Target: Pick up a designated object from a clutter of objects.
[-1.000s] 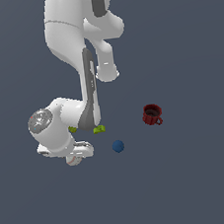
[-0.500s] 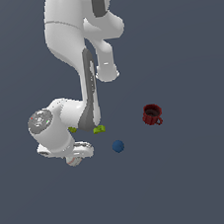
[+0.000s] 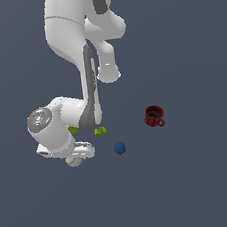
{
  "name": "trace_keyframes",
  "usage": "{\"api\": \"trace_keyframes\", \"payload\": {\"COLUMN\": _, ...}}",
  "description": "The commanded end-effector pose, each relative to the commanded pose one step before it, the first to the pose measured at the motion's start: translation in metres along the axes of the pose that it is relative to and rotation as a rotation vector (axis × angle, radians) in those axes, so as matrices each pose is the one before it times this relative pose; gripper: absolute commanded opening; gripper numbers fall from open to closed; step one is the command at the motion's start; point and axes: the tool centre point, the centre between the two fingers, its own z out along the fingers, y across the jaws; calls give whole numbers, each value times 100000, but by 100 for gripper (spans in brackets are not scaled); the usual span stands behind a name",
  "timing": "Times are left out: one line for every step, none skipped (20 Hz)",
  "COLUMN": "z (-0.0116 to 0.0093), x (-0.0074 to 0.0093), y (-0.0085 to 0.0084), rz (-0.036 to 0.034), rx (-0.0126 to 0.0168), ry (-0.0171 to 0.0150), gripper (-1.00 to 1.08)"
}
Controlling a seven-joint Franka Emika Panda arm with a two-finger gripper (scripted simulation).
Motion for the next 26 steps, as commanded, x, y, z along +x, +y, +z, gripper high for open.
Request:
{"api": "trace_keyframes", "payload": {"z": -1178, "x": -34, "y": -100, "rz": -14, "rx": -53, "ry": 348, "gripper": -100}}
{"api": "trace_keyframes", "payload": {"z": -533, "x": -77, "y": -58, "rz": 0, "rx": 0, "ry": 0, "gripper": -100}}
{"api": "trace_keyframes", "payload": {"z": -594, "x": -85, "y": -65, "rz": 0, "rx": 0, "ry": 0, "gripper": -100}}
{"api": "trace_keyframes", "payload": {"z": -631, "x": -95, "y": -47, "rz": 32, "rx": 53, "ry": -30, "gripper": -100}}
{"api": "trace_keyframes", "payload": {"z": -722, "x": -103, "y": -78, "rz": 0, "rx": 0, "ry": 0, "gripper": -100}}
{"api": "trace_keyframes", "payload": {"z": -789, "x": -111, "y": -85, "rz": 0, "rx": 0, "ry": 0, "gripper": -100}}
{"api": "trace_keyframes", "payload": {"z": -857, "x": -120, "y": -92, "rz": 0, "rx": 0, "ry": 0, "gripper": -100}}
{"api": "trace_keyframes", "payload": {"z": -922, "x": -129, "y": -99, "rz": 0, "rx": 0, "ry": 0, "gripper": -100}}
{"api": "trace_keyframes", "payload": {"z": -982, "x": -136, "y": -104, "rz": 0, "rx": 0, "ry": 0, "gripper": -100}}
{"api": "trace_keyframes", "payload": {"z": -1038, "x": -143, "y": -109, "rz": 0, "rx": 0, "ry": 0, "gripper": -100}}
{"api": "trace_keyframes", "payload": {"z": -1090, "x": -149, "y": -114, "rz": 0, "rx": 0, "ry": 0, "gripper": -100}}
{"api": "trace_keyframes", "payload": {"z": -1138, "x": -154, "y": -118, "rz": 0, "rx": 0, "ry": 0, "gripper": -100}}
{"api": "trace_keyframes", "payload": {"z": -1184, "x": -159, "y": -122, "rz": 0, "rx": 0, "ry": 0, "gripper": -100}}
{"api": "trace_keyframes", "payload": {"z": -1225, "x": -162, "y": -125, "rz": 0, "rx": 0, "ry": 0, "gripper": -100}}
{"api": "trace_keyframes", "payload": {"z": -1250, "x": -172, "y": -89, "rz": 62, "rx": -20, "ry": 21, "gripper": -100}}
{"api": "trace_keyframes", "payload": {"z": -1233, "x": -159, "y": -123, "rz": 0, "rx": 0, "ry": 0, "gripper": -100}}
{"api": "trace_keyframes", "payload": {"z": -1231, "x": -157, "y": -122, "rz": 0, "rx": 0, "ry": 0, "gripper": -100}}
{"api": "trace_keyframes", "payload": {"z": -1227, "x": -154, "y": -121, "rz": 0, "rx": 0, "ry": 0, "gripper": -100}}
{"api": "trace_keyframes", "payload": {"z": -1225, "x": -151, "y": -120, "rz": 0, "rx": 0, "ry": 0, "gripper": -100}}
{"api": "trace_keyframes", "payload": {"z": -1230, "x": -149, "y": -127, "rz": 14, "rx": -68, "ry": 0, "gripper": -100}}
{"api": "trace_keyframes", "payload": {"z": -1221, "x": -145, "y": -118, "rz": 0, "rx": 0, "ry": 0, "gripper": -100}}
{"api": "trace_keyframes", "payload": {"z": -1208, "x": -140, "y": -116, "rz": 0, "rx": 0, "ry": 0, "gripper": -100}}
{"api": "trace_keyframes", "payload": {"z": -1181, "x": -133, "y": -113, "rz": 0, "rx": 0, "ry": 0, "gripper": -100}}
{"api": "trace_keyframes", "payload": {"z": -1150, "x": -125, "y": -110, "rz": 0, "rx": 0, "ry": 0, "gripper": -100}}
{"api": "trace_keyframes", "payload": {"z": -1116, "x": -117, "y": -106, "rz": 0, "rx": 0, "ry": 0, "gripper": -100}}
{"api": "trace_keyframes", "payload": {"z": -1074, "x": -109, "y": -102, "rz": 0, "rx": 0, "ry": 0, "gripper": -100}}
